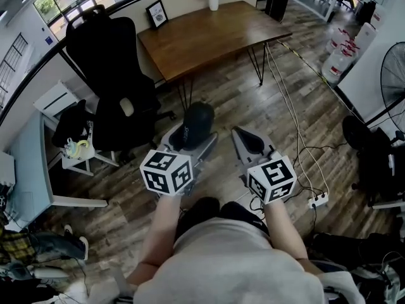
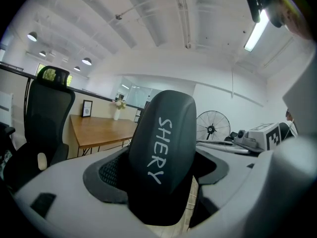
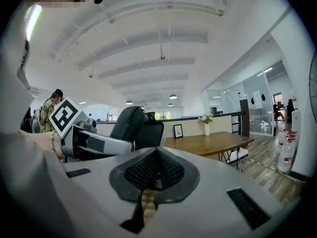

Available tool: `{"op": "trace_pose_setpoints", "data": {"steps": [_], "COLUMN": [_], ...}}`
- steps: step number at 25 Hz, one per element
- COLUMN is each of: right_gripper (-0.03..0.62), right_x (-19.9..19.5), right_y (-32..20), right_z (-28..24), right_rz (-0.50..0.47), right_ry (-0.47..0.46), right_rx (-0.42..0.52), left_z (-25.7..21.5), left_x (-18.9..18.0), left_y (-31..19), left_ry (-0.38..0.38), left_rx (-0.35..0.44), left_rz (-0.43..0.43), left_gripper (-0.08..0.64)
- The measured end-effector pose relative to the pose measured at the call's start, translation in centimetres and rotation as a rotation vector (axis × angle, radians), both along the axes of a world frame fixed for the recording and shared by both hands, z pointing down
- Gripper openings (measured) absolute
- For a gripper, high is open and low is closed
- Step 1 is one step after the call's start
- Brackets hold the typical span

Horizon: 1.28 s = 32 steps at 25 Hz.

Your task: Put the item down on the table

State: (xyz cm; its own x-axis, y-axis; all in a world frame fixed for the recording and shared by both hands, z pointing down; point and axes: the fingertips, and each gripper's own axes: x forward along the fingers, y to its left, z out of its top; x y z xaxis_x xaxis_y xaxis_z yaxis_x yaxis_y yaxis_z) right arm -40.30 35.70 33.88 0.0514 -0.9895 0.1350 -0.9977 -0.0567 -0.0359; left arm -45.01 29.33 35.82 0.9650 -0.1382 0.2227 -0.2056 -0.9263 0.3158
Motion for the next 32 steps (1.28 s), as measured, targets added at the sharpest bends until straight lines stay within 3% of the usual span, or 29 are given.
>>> {"op": "trace_pose_setpoints", "data": {"steps": [6,15,32], "right_gripper": [0.009,0.011,0.010], "right_x": [1.6,7.1,21.4], "right_y": [-0.1,-4.0,-19.6], "right_z": [2.4,4.1,1.5], "right_rz": [-0.001,0.028,0.112], "right_ry": [-0.067,-0.072,-0.025], "right_rx": [-0.027,-0.058,-0.003], "left_z": [1.9,4.3,3.2], "left_x": [1.6,7.0,21.5], "left_y": [0.0,-4.3,-19.9], "left_ry": [-0.037,-0.055,-0.017], "left_rx": [-0.029,-0.072,-0.091], "left_rz": [0.000,0.021,0.133], "left_gripper": [0.397,0.397,0.399]}}
